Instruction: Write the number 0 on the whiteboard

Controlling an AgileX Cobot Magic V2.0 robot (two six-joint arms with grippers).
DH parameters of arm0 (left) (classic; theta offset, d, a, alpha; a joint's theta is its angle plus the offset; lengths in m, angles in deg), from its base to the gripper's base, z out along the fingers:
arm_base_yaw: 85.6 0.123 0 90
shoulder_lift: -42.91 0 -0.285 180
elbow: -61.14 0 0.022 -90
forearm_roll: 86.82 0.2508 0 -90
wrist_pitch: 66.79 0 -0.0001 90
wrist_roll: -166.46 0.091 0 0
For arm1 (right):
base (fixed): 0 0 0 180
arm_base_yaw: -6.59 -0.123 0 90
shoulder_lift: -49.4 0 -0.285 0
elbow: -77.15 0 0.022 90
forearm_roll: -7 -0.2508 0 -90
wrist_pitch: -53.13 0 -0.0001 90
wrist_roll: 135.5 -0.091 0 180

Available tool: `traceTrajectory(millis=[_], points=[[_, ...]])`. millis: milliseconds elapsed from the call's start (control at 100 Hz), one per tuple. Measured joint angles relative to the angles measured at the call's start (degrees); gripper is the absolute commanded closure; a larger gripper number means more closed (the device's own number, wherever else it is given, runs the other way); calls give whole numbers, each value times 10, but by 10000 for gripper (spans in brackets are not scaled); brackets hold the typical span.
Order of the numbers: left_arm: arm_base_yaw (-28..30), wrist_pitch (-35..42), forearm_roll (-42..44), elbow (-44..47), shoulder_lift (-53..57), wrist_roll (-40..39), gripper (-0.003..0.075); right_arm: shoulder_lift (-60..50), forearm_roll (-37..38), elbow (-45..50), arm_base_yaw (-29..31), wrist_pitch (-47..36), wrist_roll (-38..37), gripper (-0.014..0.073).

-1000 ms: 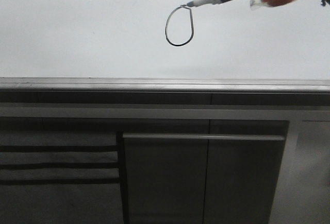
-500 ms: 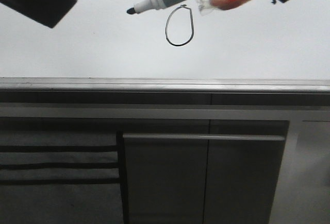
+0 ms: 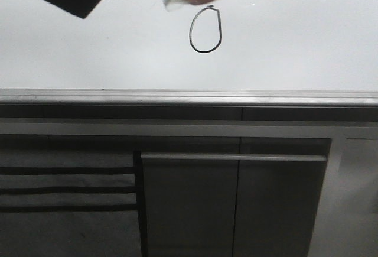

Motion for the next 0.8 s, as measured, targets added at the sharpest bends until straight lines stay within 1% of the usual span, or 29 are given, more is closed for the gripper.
traceTrajectory(millis=[120, 240, 300, 370, 490, 610, 680, 740, 800], points=[[0, 1, 0, 0, 0, 0, 292, 0, 0, 0, -18, -26, 17, 599], [0, 1, 0, 0, 0, 0, 293, 0, 0, 0, -22, -34, 22, 599], [0, 1, 0, 0, 0, 0, 308, 0, 0, 0, -22, -35, 22, 599], [0, 1, 0, 0, 0, 0, 357, 0, 0, 0, -22, -35, 22, 599], [0, 7, 0, 0, 0, 0, 483, 0, 0, 0, -22, -35, 23, 599], [0, 13, 0, 0, 0, 0, 574, 0, 0, 0, -22, -36, 23, 599], [0, 15, 0, 0, 0, 0, 608, 0, 0, 0, -22, -36, 23, 597], [0, 17, 0, 0, 0, 0, 619, 0, 0, 0, -22, -35, 23, 587], [0, 17, 0, 0, 0, 0, 619, 0, 0, 0, -22, -34, 24, 537]])
